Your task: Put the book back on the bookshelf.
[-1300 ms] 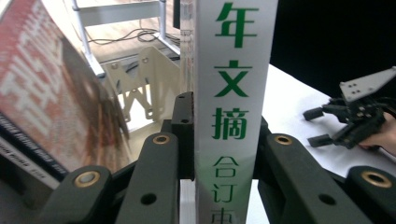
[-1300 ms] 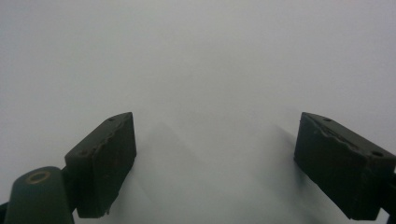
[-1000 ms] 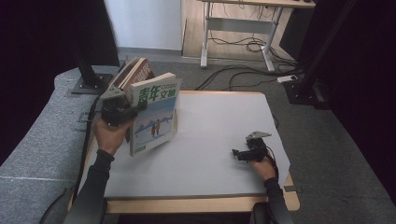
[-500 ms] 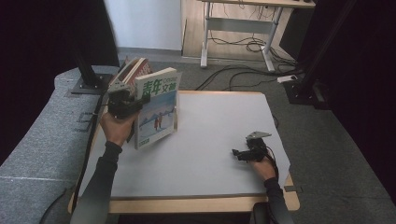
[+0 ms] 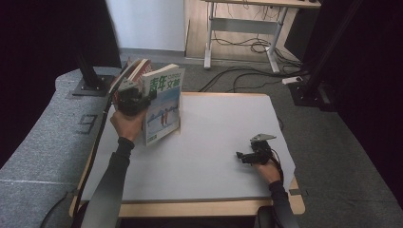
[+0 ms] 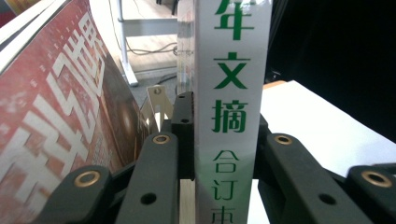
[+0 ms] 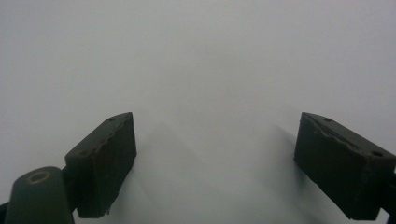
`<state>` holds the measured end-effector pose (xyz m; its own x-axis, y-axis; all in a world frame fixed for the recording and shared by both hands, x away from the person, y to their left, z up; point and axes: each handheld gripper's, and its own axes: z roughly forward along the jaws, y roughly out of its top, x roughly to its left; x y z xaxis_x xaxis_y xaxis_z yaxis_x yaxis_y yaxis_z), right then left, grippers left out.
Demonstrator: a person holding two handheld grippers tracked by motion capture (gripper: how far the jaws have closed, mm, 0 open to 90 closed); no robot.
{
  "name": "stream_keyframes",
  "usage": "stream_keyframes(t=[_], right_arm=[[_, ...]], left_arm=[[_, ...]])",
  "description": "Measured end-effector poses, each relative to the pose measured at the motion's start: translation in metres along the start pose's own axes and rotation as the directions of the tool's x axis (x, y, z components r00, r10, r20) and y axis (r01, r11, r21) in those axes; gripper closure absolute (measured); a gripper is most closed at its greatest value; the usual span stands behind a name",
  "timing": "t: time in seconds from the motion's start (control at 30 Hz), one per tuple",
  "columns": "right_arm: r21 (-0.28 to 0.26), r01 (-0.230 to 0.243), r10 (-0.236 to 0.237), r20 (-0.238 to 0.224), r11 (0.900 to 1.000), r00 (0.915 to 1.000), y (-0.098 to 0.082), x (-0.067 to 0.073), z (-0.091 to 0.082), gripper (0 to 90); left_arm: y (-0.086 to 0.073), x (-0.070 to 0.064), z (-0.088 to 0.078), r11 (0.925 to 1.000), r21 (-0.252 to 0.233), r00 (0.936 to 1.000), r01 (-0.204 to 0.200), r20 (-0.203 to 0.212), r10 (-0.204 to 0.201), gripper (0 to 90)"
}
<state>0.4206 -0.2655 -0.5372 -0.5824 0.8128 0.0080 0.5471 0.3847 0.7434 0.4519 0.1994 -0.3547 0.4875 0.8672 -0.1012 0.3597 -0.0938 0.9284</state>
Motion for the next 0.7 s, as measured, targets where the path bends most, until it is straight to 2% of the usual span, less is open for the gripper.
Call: stream_keyframes(t=[0.17,0.33,0.7], right_arm=[[0.000,0.000,0.000,0.000,1.000,1.0000,0.000,0.000,0.000,12.0],[0.000,0.000,0.000,0.000,1.000,1.0000,0.000,0.000,0.000,12.0],[0.001,-0.001,0.001,0.000,1.000,1.0000,0.000,0.000,0.000,12.0]], left_arm=[[-0.004,-0.004,0.006,0.9995,-0.029,0.9999,-0.016,-0.002,0.016,74.2],[-0.010,-0.008,0.009,0.9992,-0.037,0.9997,-0.015,0.017,0.016,74.1],[-0.017,-0.012,-0.001,0.9991,0.023,0.9978,-0.036,0.056,0.035,73.4]])
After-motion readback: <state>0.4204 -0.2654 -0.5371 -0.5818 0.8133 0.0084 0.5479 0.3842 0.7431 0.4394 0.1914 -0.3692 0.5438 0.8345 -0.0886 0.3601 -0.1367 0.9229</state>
